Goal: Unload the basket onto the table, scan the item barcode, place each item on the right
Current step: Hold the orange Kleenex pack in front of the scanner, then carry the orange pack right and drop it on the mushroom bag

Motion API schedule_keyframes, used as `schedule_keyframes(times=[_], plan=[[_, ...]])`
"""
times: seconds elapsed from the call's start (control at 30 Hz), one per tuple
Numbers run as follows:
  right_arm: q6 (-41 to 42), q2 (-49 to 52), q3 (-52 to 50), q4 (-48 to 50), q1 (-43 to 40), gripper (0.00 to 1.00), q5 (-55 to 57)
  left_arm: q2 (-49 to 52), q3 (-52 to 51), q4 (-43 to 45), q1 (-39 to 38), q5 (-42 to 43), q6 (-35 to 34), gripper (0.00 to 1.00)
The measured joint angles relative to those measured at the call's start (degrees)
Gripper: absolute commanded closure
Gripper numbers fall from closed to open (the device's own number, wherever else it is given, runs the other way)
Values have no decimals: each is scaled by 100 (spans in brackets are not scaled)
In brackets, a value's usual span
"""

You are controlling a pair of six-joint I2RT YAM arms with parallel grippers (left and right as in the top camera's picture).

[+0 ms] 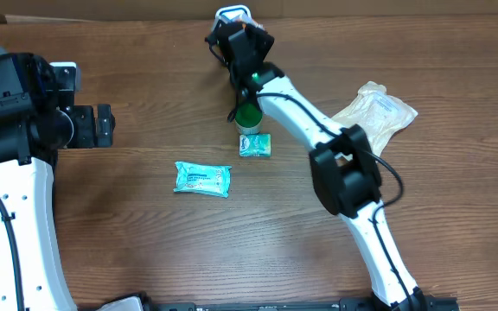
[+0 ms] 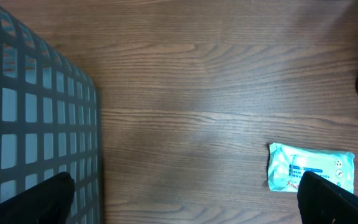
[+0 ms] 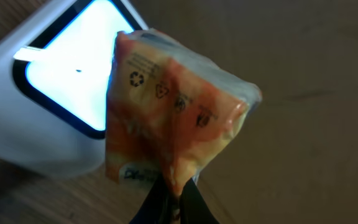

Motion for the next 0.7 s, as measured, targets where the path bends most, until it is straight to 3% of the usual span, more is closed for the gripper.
schedule_keyframes(times=[0.13, 0.2, 0.23, 0.3, 0.4, 0.5, 0.7], plan=[[1657, -1290, 15, -1644, -9, 96, -1062, 0, 2, 4, 0, 2, 0, 0], [2946, -2017, 24, -2830, -72, 96, -2201, 0, 2, 2, 0, 2, 0, 0], [3126, -2142, 24, -3012, -83, 96, -2345, 0, 2, -7, 0, 0, 0, 0], [4433, -2841, 66, -4439, -326, 96, -3423, 0, 2, -2, 0, 0, 0, 0], [5195, -3136, 144, -5683, -756, 96, -4035, 0, 2, -2, 0, 2, 0, 0], [5683, -3106, -24, -6271, -1325, 96, -4398, 0, 2, 0, -2, 2, 0, 0], [6004, -2966, -1250, -6345, -2153, 96, -4649, 0, 2, 2, 0, 4, 0, 0]])
